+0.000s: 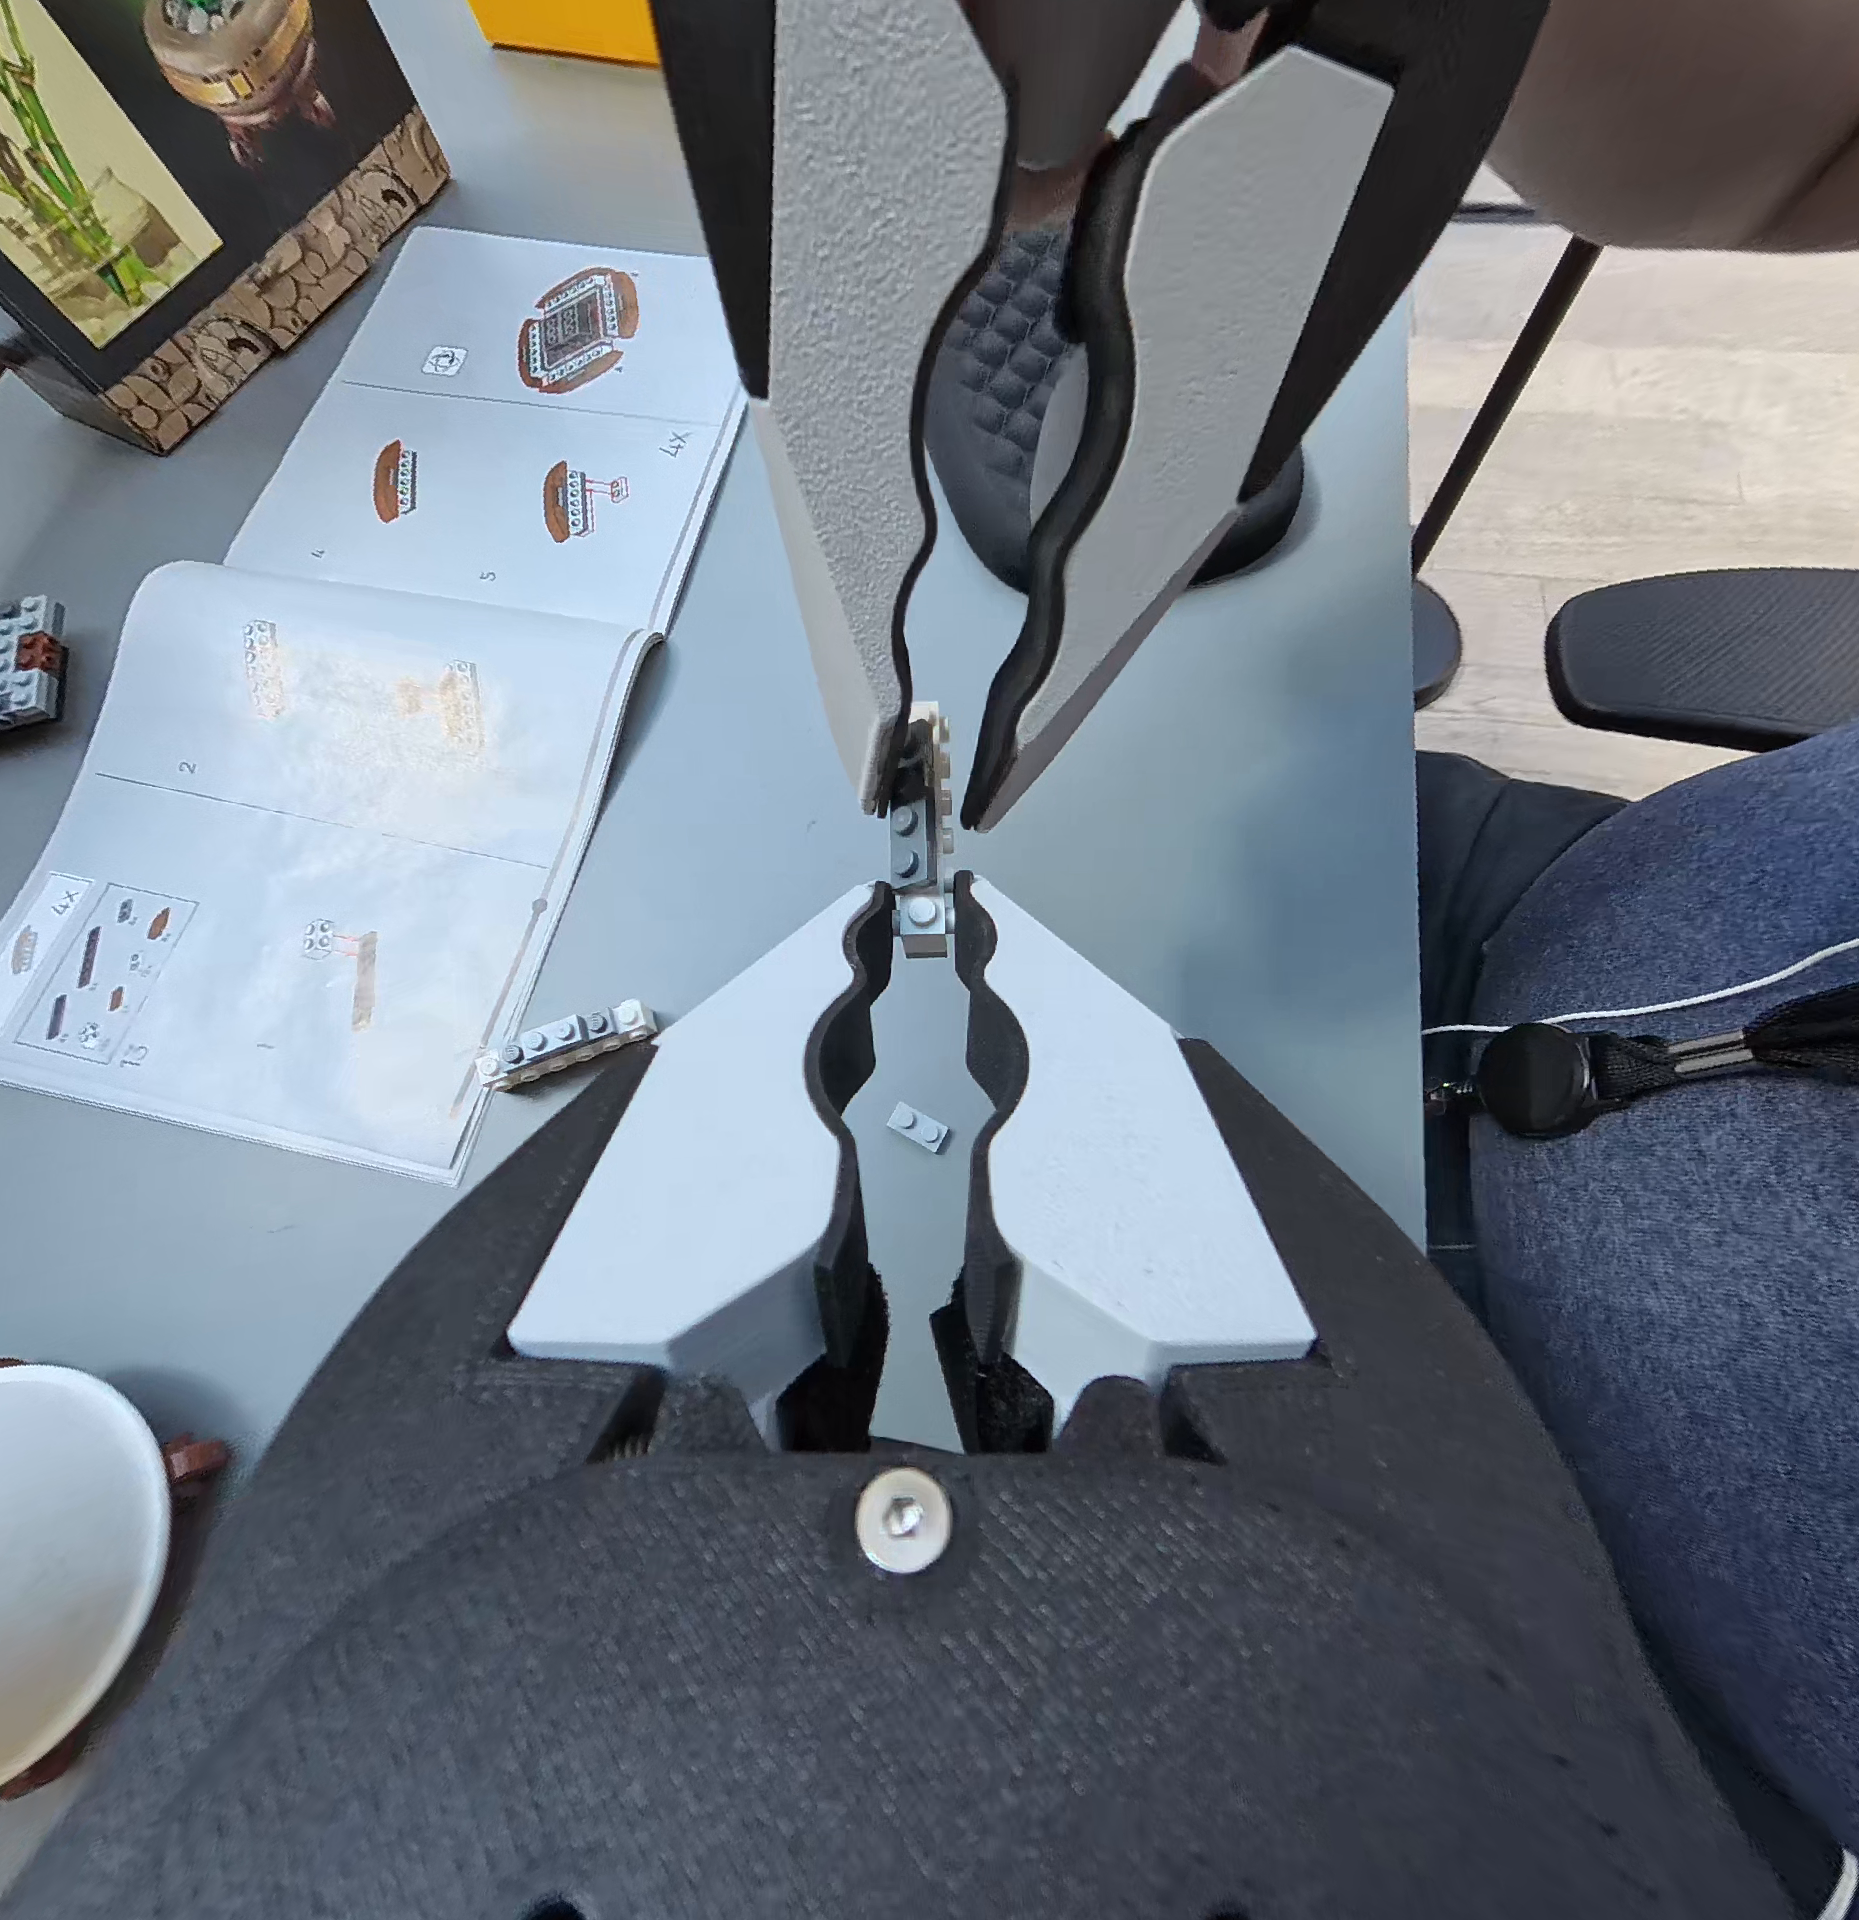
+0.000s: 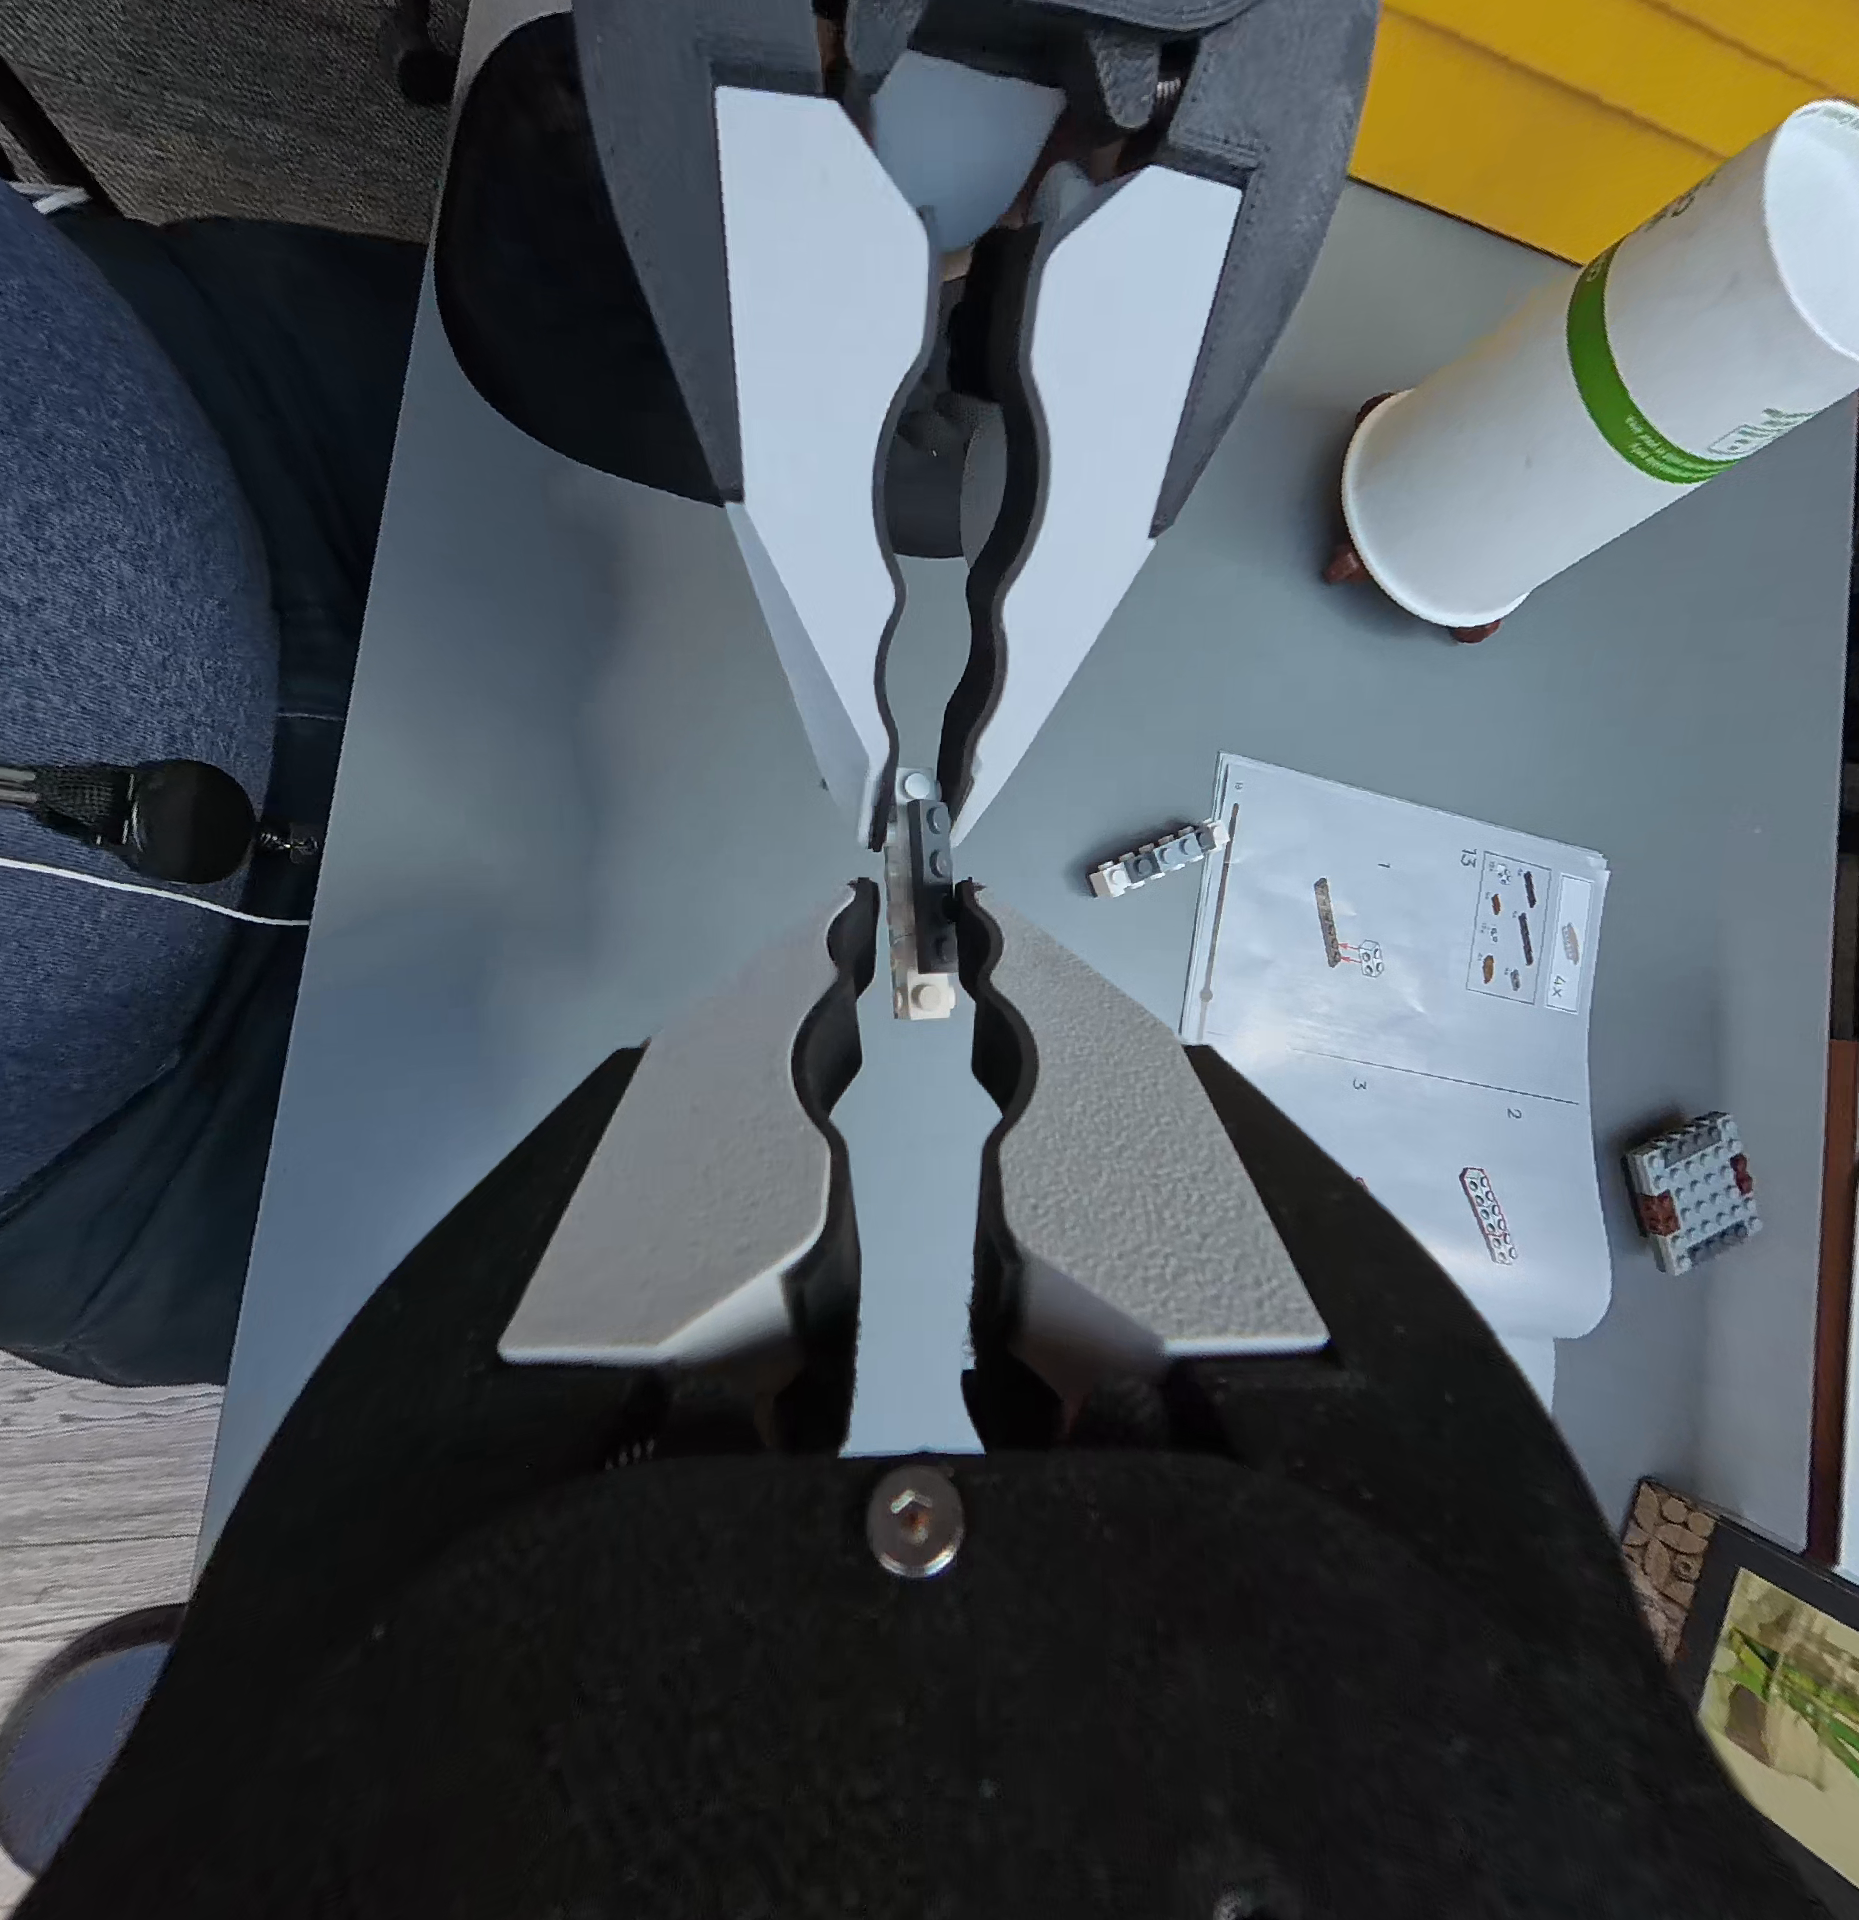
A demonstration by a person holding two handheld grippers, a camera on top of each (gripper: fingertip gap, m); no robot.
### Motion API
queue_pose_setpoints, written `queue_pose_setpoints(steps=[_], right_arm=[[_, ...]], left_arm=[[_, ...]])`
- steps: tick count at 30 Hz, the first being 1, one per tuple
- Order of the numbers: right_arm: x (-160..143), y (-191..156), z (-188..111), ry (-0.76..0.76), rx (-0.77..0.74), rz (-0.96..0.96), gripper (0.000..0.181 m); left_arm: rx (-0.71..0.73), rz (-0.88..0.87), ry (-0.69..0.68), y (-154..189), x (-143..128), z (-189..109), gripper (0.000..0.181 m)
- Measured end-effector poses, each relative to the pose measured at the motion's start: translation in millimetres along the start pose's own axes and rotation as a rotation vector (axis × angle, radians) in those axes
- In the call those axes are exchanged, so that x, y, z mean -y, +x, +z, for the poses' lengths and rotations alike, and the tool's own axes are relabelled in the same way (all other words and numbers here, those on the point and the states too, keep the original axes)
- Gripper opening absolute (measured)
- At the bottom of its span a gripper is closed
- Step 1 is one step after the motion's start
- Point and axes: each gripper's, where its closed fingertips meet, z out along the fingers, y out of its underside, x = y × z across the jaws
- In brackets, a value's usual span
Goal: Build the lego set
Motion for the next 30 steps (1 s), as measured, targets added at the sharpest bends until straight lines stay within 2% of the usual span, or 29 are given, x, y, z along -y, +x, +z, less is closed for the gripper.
queue_pose_setpoints(steps=[8,18,23,30], right_arm=[[10.3,10.0,-6.1,0.022,-0.191,-0.142,0.017],[11.8,13.8,-4.5,-0.022,-0.357,-0.294,0.023],[11.4,19.6,-2.5,-0.058,-0.455,-0.36,0.019],[7.2,15.1,3.8,-0.036,-0.438,-0.326,0.018]], left_arm=[[-0.103,-0.204,0.11,-2.9,10.7,-12.0,0.009],[-0.251,-0.411,0.192,-4.7,15.5,-19.5,0.009],[-0.289,-0.483,0.207,-6.8,14.6,-19.4,0.009],[-0.34,-0.56,0.207,-5.7,8.5,-15.0,0.009]])
